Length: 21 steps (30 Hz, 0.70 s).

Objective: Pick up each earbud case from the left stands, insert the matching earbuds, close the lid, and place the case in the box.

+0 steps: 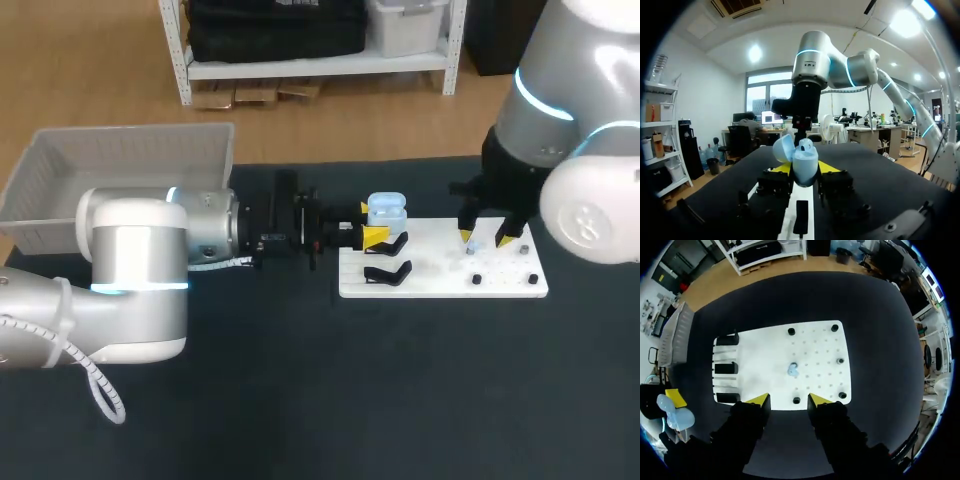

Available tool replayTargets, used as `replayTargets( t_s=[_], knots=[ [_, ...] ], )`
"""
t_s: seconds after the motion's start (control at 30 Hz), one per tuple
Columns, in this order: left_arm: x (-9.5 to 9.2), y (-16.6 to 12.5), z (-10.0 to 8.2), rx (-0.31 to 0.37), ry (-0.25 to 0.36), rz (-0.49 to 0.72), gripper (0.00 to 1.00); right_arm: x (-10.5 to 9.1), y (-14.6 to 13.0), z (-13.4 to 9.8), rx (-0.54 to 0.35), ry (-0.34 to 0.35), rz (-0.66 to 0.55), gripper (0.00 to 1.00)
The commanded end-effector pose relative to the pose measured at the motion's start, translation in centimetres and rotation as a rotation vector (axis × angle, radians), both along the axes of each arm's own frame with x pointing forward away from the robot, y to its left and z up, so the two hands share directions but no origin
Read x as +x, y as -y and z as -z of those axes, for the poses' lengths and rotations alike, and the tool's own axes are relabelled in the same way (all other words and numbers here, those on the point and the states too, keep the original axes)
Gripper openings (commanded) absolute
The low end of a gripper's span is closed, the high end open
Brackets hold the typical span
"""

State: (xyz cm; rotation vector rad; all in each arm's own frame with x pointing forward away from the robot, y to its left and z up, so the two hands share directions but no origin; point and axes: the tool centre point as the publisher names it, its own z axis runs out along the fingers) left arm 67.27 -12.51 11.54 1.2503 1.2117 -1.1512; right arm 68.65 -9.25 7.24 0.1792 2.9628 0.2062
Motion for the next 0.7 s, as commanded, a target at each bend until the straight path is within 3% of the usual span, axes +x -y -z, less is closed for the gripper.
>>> replayTargets(
  t_s=[0.03, 0.43, 0.7],
  knots=[
    [0.0, 0.0, 0.1, -0.003, 0.002, -0.002, 0.0, 1.2, -0.5, 0.7, 0.007, -0.038, 0.017, 0.47],
    [0.0, 0.0, 0.1, -0.003, 0.002, -0.002, 0.0, 2.4, 0.0, 2.2, 0.012, -0.066, 0.042, 0.49],
    [0.0, 0.0, 0.1, -0.003, 0.002, -0.002, 0.0, 3.0, 0.5, 3.0, 0.026, -0.083, 0.085, 0.44]
  ],
)
